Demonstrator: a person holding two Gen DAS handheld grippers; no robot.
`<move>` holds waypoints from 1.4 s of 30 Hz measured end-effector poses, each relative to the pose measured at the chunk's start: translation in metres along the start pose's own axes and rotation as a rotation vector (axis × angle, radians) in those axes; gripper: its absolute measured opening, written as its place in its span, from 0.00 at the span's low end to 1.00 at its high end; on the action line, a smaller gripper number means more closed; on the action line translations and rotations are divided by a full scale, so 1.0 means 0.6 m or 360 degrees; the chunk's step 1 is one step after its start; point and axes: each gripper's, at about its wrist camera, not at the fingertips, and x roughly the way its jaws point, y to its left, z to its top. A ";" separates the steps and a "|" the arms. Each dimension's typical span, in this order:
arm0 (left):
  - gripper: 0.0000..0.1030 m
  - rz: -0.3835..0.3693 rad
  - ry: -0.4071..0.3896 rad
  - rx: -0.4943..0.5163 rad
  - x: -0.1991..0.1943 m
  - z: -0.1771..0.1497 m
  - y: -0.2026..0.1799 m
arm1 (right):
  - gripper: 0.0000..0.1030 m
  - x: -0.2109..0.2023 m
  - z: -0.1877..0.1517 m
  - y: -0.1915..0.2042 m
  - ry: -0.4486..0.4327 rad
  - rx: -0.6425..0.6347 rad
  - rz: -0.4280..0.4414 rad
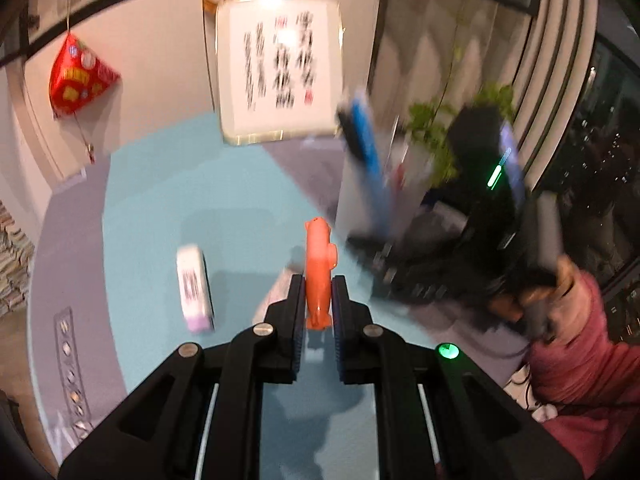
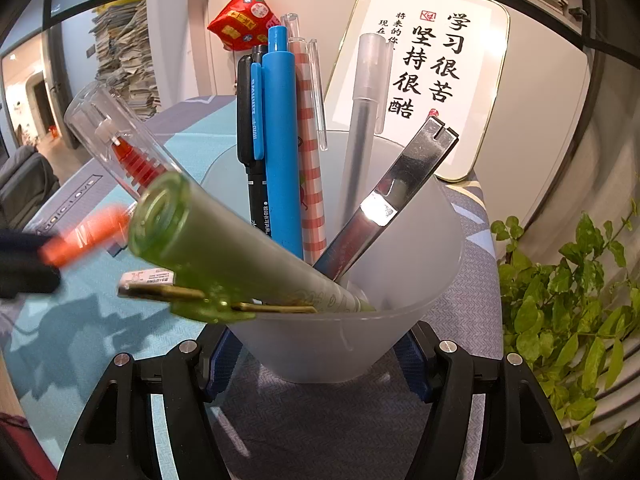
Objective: Organize stationery
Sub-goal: 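Carry the orange marker with the left tool and drop it into the cup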
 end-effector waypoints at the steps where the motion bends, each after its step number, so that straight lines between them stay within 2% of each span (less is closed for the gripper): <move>1: 0.10 -0.0015 -0.0016 0.0013 -0.009 0.008 -0.004 | 0.67 0.000 0.000 0.000 0.0000 0.0000 0.0000; 6: 0.11 -0.0083 -0.0102 0.0101 -0.043 0.065 -0.018 | 0.67 0.000 0.000 0.000 0.0000 0.0000 0.0001; 9: 0.11 -0.0102 -0.0095 0.0161 -0.047 0.087 -0.037 | 0.67 0.000 0.000 0.000 0.0000 0.0000 0.0001; 16: 0.11 -0.0187 0.0116 0.0145 0.005 0.125 -0.044 | 0.67 0.000 0.000 0.000 0.0000 0.0000 0.0001; 18: 0.11 -0.0178 0.0127 0.0138 0.008 0.134 -0.043 | 0.67 0.000 0.000 0.000 0.0000 0.0004 0.0001; 21: 0.11 -0.0230 0.0169 0.0093 0.013 0.145 -0.040 | 0.67 0.000 -0.001 -0.002 0.0000 0.0006 0.0003; 42: 0.11 -0.0174 0.0199 0.0135 0.039 0.168 -0.054 | 0.67 0.000 -0.001 -0.002 0.0000 0.0006 0.0003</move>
